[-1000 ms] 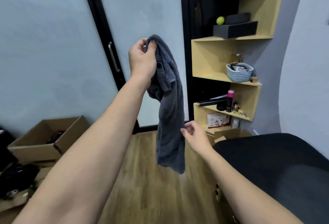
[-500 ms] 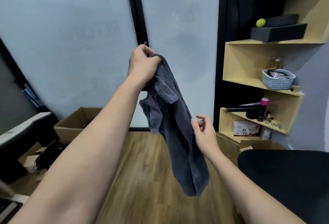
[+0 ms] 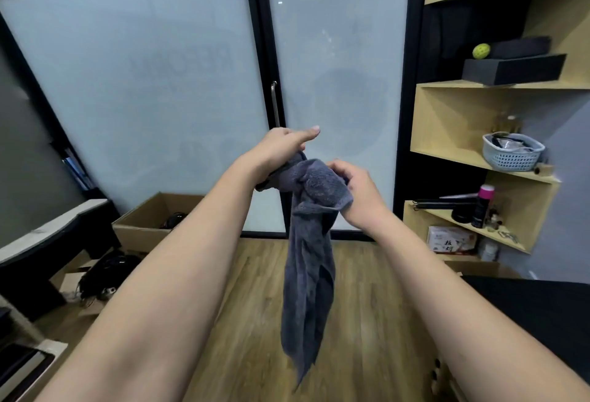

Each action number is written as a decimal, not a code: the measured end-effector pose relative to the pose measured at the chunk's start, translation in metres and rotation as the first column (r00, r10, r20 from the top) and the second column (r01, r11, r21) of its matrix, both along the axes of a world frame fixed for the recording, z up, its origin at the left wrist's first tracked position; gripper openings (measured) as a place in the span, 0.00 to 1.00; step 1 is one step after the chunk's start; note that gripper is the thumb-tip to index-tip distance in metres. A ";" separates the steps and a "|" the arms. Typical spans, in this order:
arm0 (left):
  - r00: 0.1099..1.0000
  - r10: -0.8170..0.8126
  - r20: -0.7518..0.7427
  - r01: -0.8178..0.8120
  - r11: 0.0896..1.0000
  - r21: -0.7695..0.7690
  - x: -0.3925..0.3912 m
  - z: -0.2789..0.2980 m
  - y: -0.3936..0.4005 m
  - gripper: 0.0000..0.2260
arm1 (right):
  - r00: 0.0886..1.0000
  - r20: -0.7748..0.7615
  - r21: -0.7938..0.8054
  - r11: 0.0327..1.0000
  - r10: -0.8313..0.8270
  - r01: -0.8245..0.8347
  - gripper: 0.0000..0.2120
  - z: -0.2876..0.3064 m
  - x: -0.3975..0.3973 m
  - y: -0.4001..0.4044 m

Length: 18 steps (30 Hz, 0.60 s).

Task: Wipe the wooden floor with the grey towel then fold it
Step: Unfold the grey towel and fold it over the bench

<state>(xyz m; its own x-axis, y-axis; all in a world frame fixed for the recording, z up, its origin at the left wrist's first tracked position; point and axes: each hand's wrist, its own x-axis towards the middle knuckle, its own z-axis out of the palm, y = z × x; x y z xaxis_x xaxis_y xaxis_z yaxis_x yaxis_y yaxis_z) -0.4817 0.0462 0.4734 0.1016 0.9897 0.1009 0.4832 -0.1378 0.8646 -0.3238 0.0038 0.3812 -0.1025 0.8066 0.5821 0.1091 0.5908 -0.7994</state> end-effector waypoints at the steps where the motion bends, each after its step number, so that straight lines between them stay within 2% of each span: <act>1: 0.998 -0.031 -0.054 0.031 0.999 0.009 -0.003 -0.002 -0.002 0.30 | 0.998 -0.056 -0.104 0.993 0.042 -0.048 0.11 0.006 0.003 0.001; 3: 0.978 -0.103 -0.179 0.113 0.993 0.043 -0.008 -0.008 -0.005 0.38 | 0.992 -0.104 -0.200 0.976 0.067 -0.087 0.08 0.016 0.007 0.000; 4: 0.965 -0.147 -0.218 0.165 0.984 0.068 -0.010 -0.012 -0.006 0.39 | 0.990 -0.115 -0.224 0.969 0.076 -0.100 0.07 0.020 0.009 -0.001; 7: 0.929 -0.292 -0.229 0.321 0.942 0.102 -0.017 -0.022 -0.004 0.29 | 0.974 -0.196 -0.293 0.942 0.110 -0.165 0.07 0.029 0.007 -0.004; 10: 0.893 -0.331 -0.304 0.371 0.925 0.085 -0.023 -0.025 -0.004 0.24 | 0.939 -0.328 -0.348 0.910 0.107 -0.225 0.11 0.038 0.007 -0.007; 14: 0.860 -0.287 -0.423 0.353 0.932 0.086 -0.022 -0.030 0.003 0.19 | 0.952 -0.305 -0.289 0.956 -0.036 -0.056 0.06 0.045 0.005 -0.010; 18: 0.814 -0.236 -0.531 0.335 0.937 0.097 -0.030 -0.036 0.018 0.08 | 0.887 -0.420 -0.209 0.971 -0.194 0.113 0.07 0.058 0.020 -0.011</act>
<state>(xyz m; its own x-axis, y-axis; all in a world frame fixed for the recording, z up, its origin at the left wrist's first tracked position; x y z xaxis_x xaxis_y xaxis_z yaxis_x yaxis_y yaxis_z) -0.5116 0.0642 0.4375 0.4622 0.8776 0.1272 0.7577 -0.4654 0.4574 -0.3042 -0.0070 0.4389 0.2615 0.8836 0.3883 -0.1949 0.4424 -0.8754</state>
